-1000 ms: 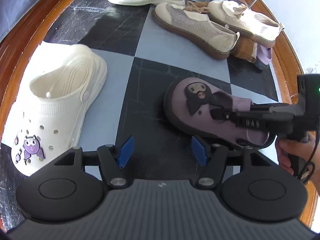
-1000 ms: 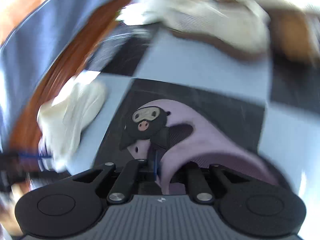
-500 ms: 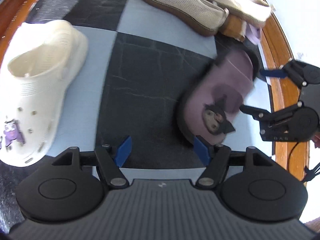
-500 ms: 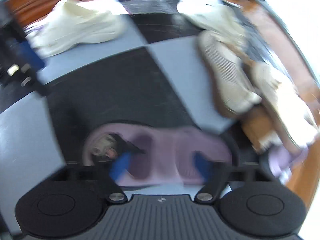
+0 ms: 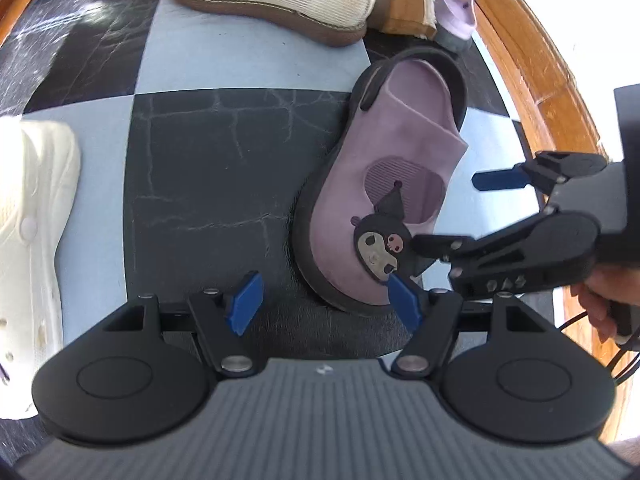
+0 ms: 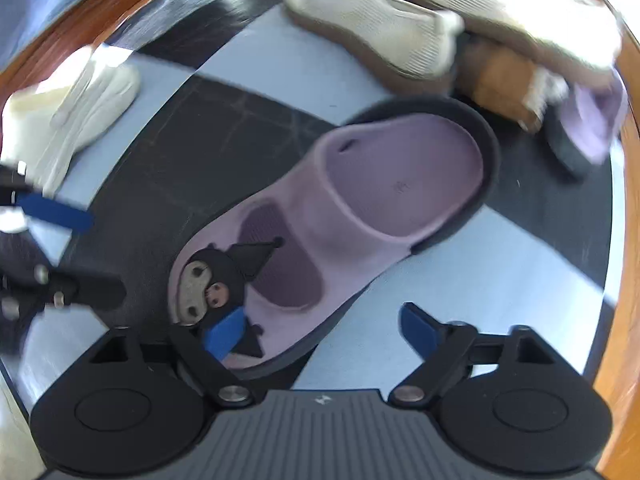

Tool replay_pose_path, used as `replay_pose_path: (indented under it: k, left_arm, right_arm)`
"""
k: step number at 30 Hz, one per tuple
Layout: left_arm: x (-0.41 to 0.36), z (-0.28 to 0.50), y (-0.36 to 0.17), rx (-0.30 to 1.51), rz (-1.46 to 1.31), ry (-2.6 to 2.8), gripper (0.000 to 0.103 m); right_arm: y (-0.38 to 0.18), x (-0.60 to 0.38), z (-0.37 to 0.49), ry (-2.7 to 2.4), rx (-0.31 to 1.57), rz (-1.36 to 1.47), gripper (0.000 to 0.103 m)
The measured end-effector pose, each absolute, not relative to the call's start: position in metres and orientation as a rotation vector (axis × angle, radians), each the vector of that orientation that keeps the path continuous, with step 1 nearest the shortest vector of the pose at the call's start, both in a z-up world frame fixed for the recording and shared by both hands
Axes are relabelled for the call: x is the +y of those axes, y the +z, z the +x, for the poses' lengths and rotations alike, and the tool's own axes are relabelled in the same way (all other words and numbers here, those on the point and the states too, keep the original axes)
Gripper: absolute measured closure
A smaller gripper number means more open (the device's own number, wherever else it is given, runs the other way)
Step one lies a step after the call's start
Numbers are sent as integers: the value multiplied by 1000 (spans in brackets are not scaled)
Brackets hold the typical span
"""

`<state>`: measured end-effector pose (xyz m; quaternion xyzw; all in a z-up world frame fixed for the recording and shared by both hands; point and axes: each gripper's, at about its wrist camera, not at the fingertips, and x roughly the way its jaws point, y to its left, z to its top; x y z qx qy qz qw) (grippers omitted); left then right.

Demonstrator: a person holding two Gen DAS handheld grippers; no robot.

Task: Organize scattered shoes
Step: 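Grasp the purple clog with the right tool and rotate it on the mat, then regrasp the purple clog with the right tool, straighten it, then release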

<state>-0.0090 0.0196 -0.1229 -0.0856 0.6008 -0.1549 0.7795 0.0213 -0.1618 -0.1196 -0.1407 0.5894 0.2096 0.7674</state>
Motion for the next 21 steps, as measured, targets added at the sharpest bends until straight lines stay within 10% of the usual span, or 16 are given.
replay_pose_path:
  k: [8,10,15,17,21]
  left_arm:
    - [12,-3,-128,1313,-182,-355,35]
    - [10,-3,-131,1325,-180,-352,35]
    - [11,-6,-136,1343,-208,-365,35]
    - [11,-8,-136,1345,-210,-371,35]
    - [13,-12,-137,1348,-215,-375,34]
  right_arm:
    - [-131,-188,33,428,1321,-67,11]
    - [-134,-192,35,496,1299,-11,40]
    - [-125,-185,26,619,1166,-136,62]
    - [-117,-186,25,688,1130,-171,103]
    - [-104,-193,37,752,1160,-80,100]
